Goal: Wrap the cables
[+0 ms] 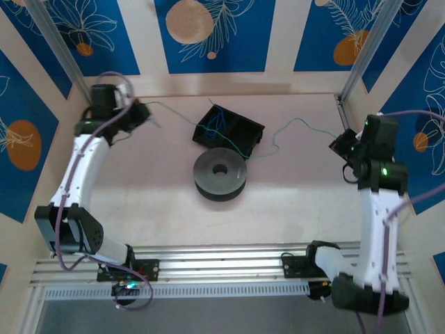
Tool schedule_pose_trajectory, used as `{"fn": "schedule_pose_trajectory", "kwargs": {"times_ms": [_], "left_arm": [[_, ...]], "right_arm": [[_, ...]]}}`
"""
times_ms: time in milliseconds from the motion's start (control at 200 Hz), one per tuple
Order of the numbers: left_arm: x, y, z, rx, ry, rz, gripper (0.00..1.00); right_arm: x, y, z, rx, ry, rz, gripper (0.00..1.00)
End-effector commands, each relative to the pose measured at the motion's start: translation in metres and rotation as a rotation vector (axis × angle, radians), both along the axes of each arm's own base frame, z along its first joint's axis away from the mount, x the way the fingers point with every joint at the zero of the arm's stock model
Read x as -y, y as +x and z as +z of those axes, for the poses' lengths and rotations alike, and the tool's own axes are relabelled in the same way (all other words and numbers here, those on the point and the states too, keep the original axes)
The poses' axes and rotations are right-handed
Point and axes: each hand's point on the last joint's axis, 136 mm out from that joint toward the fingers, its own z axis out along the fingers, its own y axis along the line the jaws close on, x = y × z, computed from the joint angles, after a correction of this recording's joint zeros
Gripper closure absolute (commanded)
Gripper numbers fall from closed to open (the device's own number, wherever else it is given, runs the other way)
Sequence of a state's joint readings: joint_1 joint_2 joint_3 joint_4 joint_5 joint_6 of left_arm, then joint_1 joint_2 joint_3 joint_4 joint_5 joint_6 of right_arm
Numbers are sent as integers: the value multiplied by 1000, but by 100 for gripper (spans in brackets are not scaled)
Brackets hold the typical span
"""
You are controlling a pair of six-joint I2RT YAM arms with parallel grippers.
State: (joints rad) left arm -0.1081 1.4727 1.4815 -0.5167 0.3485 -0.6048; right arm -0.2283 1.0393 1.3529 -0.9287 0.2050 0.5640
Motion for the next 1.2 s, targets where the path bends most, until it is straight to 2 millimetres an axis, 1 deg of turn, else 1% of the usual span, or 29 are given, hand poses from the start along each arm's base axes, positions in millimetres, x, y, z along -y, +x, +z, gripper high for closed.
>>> {"fn": "schedule_pose_trajectory", "kwargs": {"times_ms": [0, 50, 75, 95, 150, 185, 265, 340, 365, 400, 425, 435, 515, 545, 600, 640, 680, 780, 830, 875, 930, 960, 995, 1015, 1095, 1195], "left_arm": [[73, -24, 49, 112, -52, -194, 100], [100, -32, 50, 117, -27, -248, 100], [112, -35, 48, 116, -6, -268, 100], [119, -36, 47, 117, 14, -273, 100], [141, -38, 42, 136, 70, -300, 100], [157, -40, 40, 147, 101, -327, 100], [191, -46, 36, 174, 192, -408, 100], [218, -51, 32, 202, 296, -473, 100], [225, -53, 30, 207, 326, -492, 100], [233, -54, 30, 220, 362, -513, 100], [239, -55, 26, 219, 388, -531, 100], [242, -55, 28, 227, 394, -536, 100], [257, -57, 27, 246, 447, -574, 100], [263, -57, 26, 250, 459, -589, 100], [271, -55, 23, 255, 469, -612, 100], [275, -52, 24, 262, 472, -617, 100], [278, -50, 27, 275, 469, -625, 100], [289, -53, 48, 323, 421, -664, 100], [292, -56, 63, 357, 406, -685, 100], [291, -59, 73, 386, 409, -696, 100], [287, -61, 82, 415, 424, -703, 100], [285, -63, 84, 428, 437, -711, 100], [282, -64, 86, 441, 454, -718, 100], [281, -65, 87, 445, 460, -719, 100], [279, -69, 89, 460, 477, -742, 100], [282, -71, 91, 480, 471, -769, 100]], "right_arm": [[29, 31, -44, -53, 130, -54, 100], [37, 42, -61, -75, 189, -59, 100], [39, 48, -66, -74, 215, -48, 100], [40, 53, -69, -72, 232, -33, 91], [38, 60, -73, -70, 274, 10, 55], [35, 61, -69, -62, 299, 40, 40], [24, 56, -52, -12, 310, 97, 17], [16, 44, -32, 24, 291, 128, 3], [14, 40, -24, 40, 286, 138, 0], [7, 37, -14, 71, 291, 170, 1], [1, 34, -5, 95, 297, 199, 1], [-1, 33, -1, 103, 294, 209, 1], [-16, 26, 18, 146, 299, 274, 1], [-23, 25, 25, 170, 304, 306, 1], [-41, 27, 40, 234, 332, 407, 0], [-61, 30, 49, 271, 361, 508, 1], [-83, 35, 54, 283, 377, 609, 2], [-142, 41, 57, 274, 361, 859, 4], [-162, 47, 54, 264, 317, 941, 9], [-169, 55, 49, 258, 250, 970, 16], [-172, 64, 46, 274, 179, 1000, 17], [-175, 66, 48, 309, 144, 1036, 22], [-179, 68, 49, 353, 101, 1091, 33], [-180, 70, 49, 373, 77, 1109, 36], [-182, 76, 54, 429, -16, 1148, 34], [-192, 81, 62, 484, -58, 1217, 30]]}}
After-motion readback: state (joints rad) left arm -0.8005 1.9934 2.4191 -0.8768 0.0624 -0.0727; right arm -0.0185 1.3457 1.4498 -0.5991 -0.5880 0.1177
